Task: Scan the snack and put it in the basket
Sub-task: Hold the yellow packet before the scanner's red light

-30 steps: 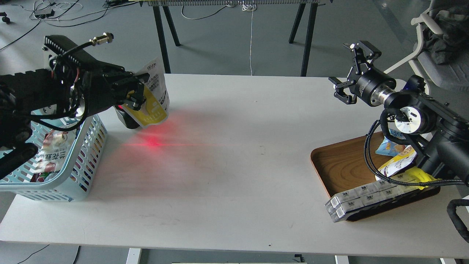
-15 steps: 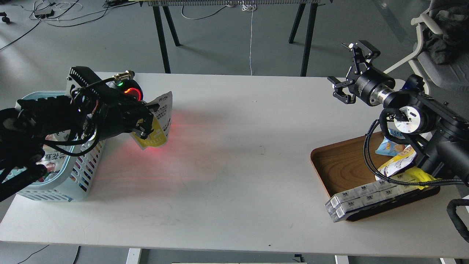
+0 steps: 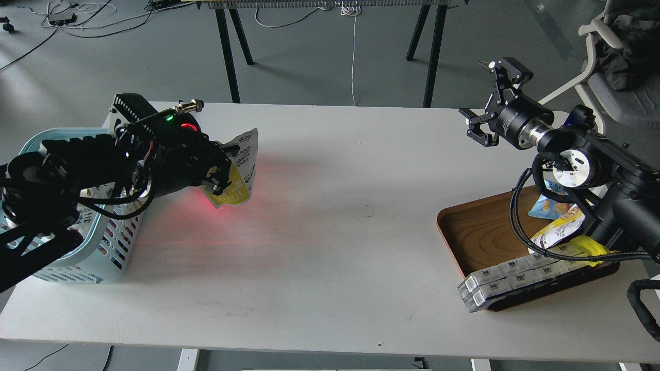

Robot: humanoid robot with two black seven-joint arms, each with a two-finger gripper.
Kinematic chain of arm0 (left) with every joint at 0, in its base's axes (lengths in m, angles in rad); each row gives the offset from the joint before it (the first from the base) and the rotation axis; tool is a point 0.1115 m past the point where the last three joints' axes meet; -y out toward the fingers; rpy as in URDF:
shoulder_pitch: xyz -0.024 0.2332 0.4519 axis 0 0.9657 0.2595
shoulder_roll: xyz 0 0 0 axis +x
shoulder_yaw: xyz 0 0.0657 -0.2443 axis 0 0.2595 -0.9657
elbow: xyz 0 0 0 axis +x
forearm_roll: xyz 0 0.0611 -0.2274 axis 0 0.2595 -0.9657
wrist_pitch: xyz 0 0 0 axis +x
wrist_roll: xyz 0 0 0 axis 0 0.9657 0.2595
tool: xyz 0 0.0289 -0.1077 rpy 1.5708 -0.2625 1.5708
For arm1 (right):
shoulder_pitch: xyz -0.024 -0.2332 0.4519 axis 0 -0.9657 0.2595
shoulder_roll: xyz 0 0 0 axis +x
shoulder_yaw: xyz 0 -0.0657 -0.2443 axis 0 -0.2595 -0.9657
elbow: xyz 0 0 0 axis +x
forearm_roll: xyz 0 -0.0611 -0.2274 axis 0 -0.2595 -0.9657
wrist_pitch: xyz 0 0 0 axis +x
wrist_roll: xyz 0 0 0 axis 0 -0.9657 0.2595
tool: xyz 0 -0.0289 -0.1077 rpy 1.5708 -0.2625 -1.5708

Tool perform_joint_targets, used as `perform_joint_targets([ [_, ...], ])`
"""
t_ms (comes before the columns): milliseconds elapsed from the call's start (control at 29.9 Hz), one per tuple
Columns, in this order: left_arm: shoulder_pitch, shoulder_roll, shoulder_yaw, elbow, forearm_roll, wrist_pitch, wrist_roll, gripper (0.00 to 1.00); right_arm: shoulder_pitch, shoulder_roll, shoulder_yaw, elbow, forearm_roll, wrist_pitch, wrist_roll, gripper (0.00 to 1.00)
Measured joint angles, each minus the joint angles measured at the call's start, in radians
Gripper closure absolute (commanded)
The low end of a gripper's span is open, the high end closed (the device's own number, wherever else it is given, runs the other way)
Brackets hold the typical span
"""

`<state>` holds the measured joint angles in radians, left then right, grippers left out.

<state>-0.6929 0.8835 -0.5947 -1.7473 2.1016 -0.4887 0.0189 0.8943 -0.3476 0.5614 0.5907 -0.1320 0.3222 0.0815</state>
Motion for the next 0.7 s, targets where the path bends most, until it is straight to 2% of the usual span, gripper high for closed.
perform_joint_targets([
  [501,-0.017,-0.015,-0.003,0.01,0.0,0.0,0.008,1.0,-0.001,0.001,-0.001,-0.002,0.0,0.0,0.0,0.0],
  [702,-0.05,-0.07,-0.005,0.031,0.0,0.0,0.018,1.0,-0.001,0.007,0.0,-0.004,0.0,0.0,0.001,0.0],
])
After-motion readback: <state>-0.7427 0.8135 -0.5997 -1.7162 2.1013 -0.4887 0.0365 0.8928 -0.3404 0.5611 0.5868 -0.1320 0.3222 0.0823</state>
